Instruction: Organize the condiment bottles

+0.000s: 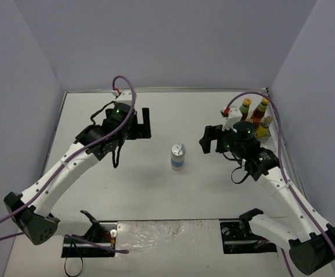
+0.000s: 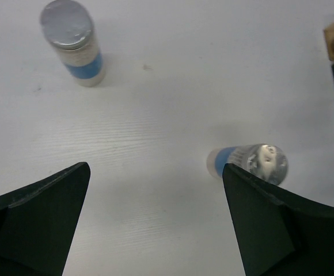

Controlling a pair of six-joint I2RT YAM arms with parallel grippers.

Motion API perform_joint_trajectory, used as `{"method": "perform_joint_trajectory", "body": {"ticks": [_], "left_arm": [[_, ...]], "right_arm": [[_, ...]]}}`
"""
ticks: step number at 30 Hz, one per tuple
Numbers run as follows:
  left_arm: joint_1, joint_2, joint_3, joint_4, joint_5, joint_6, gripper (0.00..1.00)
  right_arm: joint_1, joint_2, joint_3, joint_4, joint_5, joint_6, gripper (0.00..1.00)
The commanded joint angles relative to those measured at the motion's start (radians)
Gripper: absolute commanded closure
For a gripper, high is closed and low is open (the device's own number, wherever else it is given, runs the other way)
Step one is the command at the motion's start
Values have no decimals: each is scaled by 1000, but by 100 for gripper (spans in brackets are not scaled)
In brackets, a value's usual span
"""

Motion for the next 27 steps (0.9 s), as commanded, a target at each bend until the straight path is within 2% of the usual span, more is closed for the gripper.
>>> {"method": "perform_joint_trajectory", "body": {"ticks": [1,7,15,23,27], "left_arm": [[91,-126,-108,3,-19,-1,3],[220,-318,-275,-17,-6,47,3],[397,-494,-470,-32,17,107,3],[418,-560,-572,22,-21,114,3],[428,-536,-569,36,-25,126,3]], "right_arm": [[167,91,85,48,128,-3,0],[316,235,149,58,186,-8,0],[393,421,228,60,246,1,0],[426,543,246,63,311,9,1],[427,573,242,69,330,10,7]]}}
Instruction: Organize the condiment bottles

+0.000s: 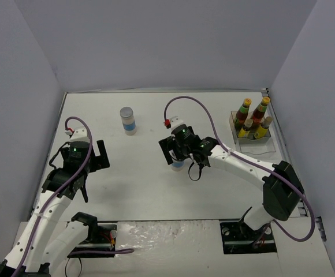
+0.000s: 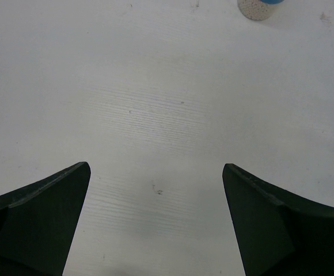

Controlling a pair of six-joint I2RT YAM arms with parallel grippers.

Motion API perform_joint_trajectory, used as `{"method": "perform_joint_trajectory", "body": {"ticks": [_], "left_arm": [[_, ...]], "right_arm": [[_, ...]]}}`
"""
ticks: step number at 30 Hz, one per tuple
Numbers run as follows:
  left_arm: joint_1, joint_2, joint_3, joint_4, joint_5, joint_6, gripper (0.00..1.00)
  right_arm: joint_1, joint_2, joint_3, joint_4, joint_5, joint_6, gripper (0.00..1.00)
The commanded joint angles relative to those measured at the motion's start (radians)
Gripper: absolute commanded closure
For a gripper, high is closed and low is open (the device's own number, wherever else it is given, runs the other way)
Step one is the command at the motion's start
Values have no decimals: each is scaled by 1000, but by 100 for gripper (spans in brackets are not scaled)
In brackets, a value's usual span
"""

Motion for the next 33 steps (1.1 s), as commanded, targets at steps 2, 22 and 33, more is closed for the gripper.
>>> {"method": "perform_joint_trajectory", "body": {"ticks": [2,22,33], "left_arm": [[20,31,24,83,-14,29,3],[54,42,24,94,25,37,3],[60,45,27,94,42,42,3]], "right_arm": [[9,27,33,56,67,7,15],[-285,-412,-100,-25,217,127,100],[-911,-439,-32,-92,91,111,100]]}}
